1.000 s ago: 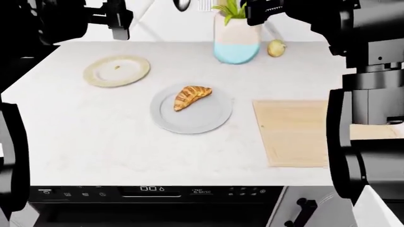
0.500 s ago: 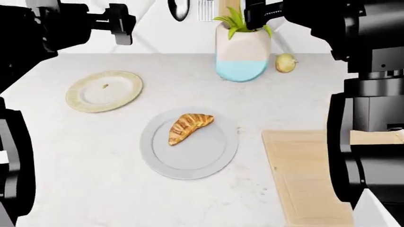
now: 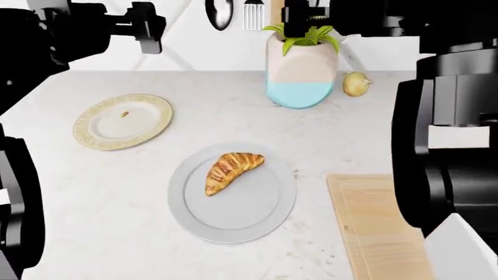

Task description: From the different types of pastries on the counter, select a croissant and place it on the cutting board. Then retrieve a jar of jam from the cabinet and place it alongside the croissant on the cutting board.

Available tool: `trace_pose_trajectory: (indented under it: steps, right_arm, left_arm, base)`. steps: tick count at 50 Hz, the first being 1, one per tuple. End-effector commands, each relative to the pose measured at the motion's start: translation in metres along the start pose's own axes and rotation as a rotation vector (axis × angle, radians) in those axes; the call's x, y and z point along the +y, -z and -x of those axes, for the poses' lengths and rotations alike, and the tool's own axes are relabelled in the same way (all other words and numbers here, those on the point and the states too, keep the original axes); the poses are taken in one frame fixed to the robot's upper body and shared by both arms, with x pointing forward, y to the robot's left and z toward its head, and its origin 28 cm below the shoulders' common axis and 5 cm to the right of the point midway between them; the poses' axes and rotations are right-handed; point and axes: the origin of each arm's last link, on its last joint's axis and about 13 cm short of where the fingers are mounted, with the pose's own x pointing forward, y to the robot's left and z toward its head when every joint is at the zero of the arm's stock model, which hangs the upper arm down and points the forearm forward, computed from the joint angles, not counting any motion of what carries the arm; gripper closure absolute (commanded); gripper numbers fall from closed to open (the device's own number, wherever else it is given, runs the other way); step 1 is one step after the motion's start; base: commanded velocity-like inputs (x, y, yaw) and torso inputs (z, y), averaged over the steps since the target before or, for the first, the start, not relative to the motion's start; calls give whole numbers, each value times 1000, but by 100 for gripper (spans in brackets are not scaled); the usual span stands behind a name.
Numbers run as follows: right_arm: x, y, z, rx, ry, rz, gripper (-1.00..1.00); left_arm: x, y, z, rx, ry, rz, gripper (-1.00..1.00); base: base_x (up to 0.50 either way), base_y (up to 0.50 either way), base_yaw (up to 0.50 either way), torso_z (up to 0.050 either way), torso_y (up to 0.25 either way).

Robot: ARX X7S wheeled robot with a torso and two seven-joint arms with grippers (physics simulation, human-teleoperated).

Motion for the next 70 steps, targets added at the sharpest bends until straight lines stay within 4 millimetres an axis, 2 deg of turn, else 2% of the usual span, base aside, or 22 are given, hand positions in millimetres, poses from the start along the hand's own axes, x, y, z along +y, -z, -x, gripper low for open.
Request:
trace_pose_trajectory:
  steps: [1,7,15,33,39,52,62,70]
  right_arm:
    - [41,-3,0,193,-8,-81,-100]
    - [58,21,-8,257,-22,-35,-100]
    - [76,39,-11,303,-41,0,-100]
    - [92,78,-6,399,-42,11,-100]
    - [98,85,1,424,-46,-31,-100]
    - [110,97,31,434,-108,-15,-100]
    - [117,97,29,442,-120,-51,-100]
    - [124,96,38,455,-124,-85,-100]
  left_arm:
    - [-2,-3,2,-23,0,6,-100]
    - [-1,-1,-1,-32,-1,15,-100]
    - [1,-1,-1,-52,-3,29,-100]
    - [-1,0,-2,-56,11,32,-100]
    - [-1,2,-2,-57,15,38,-100]
    - [0,7,-4,-58,17,47,-100]
    - [-1,8,-6,-55,15,47,-100]
    - [0,9,-7,-52,12,48,-100]
  base:
    - [0,0,0,0,0]
    - [0,0,0,0,0]
    - [0,0,0,0,0]
    - [0,0,0,0,0]
    - [0,0,0,0,0]
    - [0,0,0,0,0]
    - [0,0,0,0,0]
    - [0,0,0,0,0]
